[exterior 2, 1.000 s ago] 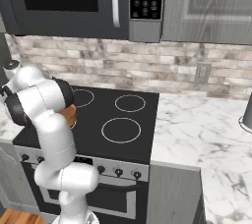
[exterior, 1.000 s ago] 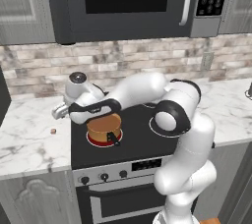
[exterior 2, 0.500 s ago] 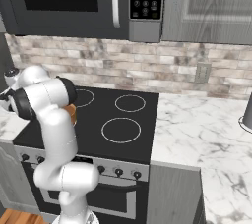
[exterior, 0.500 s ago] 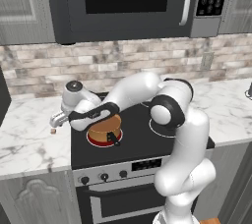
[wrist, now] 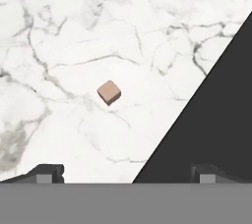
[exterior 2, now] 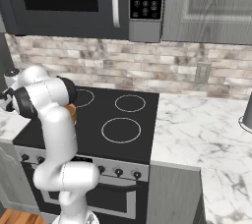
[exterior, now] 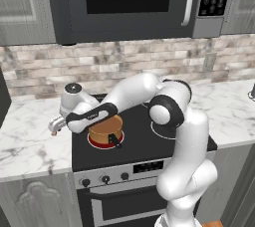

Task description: Pick up the sugar cube(s) and place them in the saucepan with hot chocolate.

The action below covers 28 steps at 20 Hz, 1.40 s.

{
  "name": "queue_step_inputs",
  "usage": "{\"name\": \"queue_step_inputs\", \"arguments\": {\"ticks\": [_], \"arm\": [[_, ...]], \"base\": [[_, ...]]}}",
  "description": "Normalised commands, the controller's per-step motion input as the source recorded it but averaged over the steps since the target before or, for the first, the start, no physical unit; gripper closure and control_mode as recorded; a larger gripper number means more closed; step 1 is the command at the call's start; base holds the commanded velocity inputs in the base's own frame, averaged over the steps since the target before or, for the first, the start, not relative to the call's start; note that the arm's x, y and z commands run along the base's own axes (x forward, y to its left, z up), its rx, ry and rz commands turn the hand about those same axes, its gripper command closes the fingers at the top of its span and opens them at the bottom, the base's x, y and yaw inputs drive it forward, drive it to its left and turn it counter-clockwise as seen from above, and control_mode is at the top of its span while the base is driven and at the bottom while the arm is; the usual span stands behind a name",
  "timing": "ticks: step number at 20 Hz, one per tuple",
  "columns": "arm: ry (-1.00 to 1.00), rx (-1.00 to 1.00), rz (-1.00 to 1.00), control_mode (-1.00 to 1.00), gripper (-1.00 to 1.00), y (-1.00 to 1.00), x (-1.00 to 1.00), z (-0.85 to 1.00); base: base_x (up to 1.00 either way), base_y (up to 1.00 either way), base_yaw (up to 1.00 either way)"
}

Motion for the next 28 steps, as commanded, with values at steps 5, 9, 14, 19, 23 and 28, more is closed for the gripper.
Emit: {"name": "queue_step_inputs", "arguments": {"ticks": [5,9,14,19,23,28], "arm": [[0.31,0.0,0.01,-1.0,-1.0,0.11,0.0,0.0],[0.32,-0.01,0.0,-1.0,-1.0,0.01,0.0,0.0],[0.04,-0.01,0.0,-1.0,-1.0,0.0,0.0,-0.03],[0.0,0.0,0.0,-1.0,-1.0,0.0,0.0,-0.22],[0.0,0.0,0.0,-1.0,-1.0,0.0,0.0,-0.21],[-0.01,-0.01,0.0,-1.0,-1.0,0.01,0.0,-0.1]], "base": [[0.0,0.0,0.0],[0.0,0.0,0.0],[0.0,0.0,0.0],[0.0,0.0,0.0],[0.0,0.0,0.0],[0.0,0.0,0.0]]}}
